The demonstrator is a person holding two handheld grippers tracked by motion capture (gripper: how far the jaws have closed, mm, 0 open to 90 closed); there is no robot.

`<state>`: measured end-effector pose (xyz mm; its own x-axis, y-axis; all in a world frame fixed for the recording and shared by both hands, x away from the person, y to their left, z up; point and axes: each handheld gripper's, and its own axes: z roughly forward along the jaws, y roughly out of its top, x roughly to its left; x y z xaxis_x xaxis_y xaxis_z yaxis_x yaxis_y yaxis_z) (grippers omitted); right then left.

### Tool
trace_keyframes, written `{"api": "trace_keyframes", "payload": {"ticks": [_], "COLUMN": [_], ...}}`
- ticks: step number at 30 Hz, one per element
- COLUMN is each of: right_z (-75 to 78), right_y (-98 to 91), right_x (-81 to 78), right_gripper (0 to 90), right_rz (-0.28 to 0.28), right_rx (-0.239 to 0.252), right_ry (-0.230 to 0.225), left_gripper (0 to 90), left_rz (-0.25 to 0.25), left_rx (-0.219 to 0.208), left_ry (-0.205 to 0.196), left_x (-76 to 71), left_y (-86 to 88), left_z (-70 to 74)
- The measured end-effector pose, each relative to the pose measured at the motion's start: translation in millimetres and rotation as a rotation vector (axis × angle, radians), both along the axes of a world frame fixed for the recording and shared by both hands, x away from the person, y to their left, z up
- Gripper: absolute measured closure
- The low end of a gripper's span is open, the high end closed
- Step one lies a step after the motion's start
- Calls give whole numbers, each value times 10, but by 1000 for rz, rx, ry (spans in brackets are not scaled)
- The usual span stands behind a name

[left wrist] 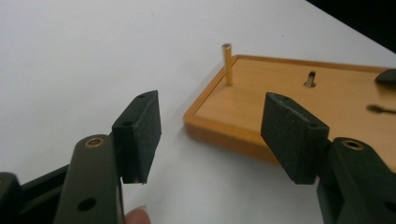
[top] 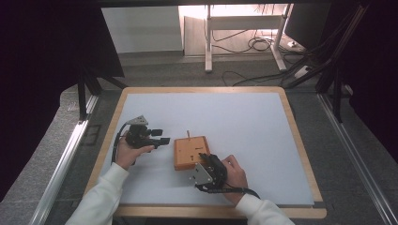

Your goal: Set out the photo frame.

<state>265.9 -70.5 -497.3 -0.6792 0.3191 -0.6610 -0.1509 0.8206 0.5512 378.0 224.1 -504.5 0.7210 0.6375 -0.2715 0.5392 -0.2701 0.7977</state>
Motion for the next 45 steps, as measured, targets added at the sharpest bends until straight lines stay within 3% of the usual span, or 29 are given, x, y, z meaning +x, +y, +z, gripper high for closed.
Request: {"api": "trace_keyframes", "payload": {"ticks": [9,24,45], "right_z": [65,110,210], "right_y": [31,92,155], "right_x": [30,51,93], "right_gripper": [571,604,677], "right_rz": [4,21,30], "right_rx": [-30,-81,-150], "right_ry": [-24,-44,-82], "left_gripper": [377,372,368], "left_rz": [8,0,-1], "left_rx": [13,41,48], "left_ry": [35,40,57], "left_x": [-4,-7,-8], "left_y": [72,34,36], "left_z": [-124,-196,-275]}}
